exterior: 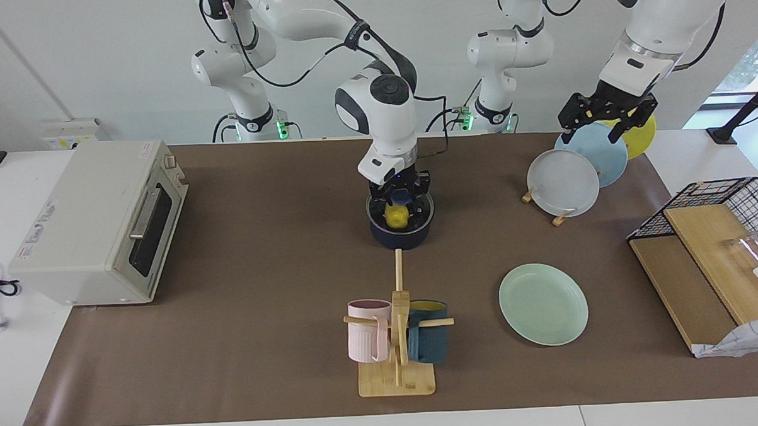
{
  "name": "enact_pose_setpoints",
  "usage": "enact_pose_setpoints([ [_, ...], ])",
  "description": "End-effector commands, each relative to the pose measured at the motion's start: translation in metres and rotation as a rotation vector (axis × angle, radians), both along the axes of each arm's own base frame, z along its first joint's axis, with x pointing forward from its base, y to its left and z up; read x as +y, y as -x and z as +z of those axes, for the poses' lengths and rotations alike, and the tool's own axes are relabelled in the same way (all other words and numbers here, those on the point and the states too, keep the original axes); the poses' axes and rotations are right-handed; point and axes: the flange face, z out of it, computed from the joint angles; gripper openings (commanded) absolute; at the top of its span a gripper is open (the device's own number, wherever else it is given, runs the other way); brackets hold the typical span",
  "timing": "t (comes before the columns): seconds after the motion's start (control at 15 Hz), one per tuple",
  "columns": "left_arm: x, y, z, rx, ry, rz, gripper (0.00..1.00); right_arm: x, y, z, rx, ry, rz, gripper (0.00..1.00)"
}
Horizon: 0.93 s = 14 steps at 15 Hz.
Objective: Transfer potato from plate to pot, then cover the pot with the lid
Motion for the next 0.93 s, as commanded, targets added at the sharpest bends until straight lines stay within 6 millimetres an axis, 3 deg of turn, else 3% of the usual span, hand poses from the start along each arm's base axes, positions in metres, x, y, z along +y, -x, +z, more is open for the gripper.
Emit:
enact_pose_setpoints([
  [0.0, 0.002, 0.003, 0.0, 0.007, -0.021, -0.021, 1.0, 0.001, 0.002, 0.001, -0.007, -0.015, -0.029, 0.62],
  [0.07, 0.003, 0.002, -0.001, 0.013, -0.021, -0.021, 1.0, 0.001, 0.002, 0.001, -0.007, -0.015, -0.029, 0.79],
  [0.2, 0.003, 0.003, 0.0, 0.016, -0.022, -0.019, 1.0, -0.001, 0.001, 0.001, -0.006, -0.014, -0.032, 1.0],
  [0.33, 0.005, 0.004, 0.002, 0.011, -0.021, -0.007, 1.0, -0.003, -0.003, 0.011, -0.011, -0.013, -0.031, 1.0],
  [0.47, 0.006, 0.005, 0.003, 0.008, -0.021, -0.005, 1.0, -0.013, -0.019, 0.042, -0.007, -0.005, -0.042, 1.0],
  [0.6, 0.007, 0.008, 0.006, 0.004, -0.021, -0.004, 1.0, -0.045, -0.042, 0.083, -0.008, 0.008, -0.056, 1.0],
  [0.73, 0.007, 0.01, 0.004, 0.005, -0.021, -0.004, 1.0, -0.1, -0.056, 0.122, -0.014, 0.02, -0.013, 1.0],
  [0.87, 0.008, 0.012, 0.006, 0.002, -0.021, -0.004, 1.0, -0.155, -0.065, 0.147, 0.007, 0.033, 0.008, 1.0],
])
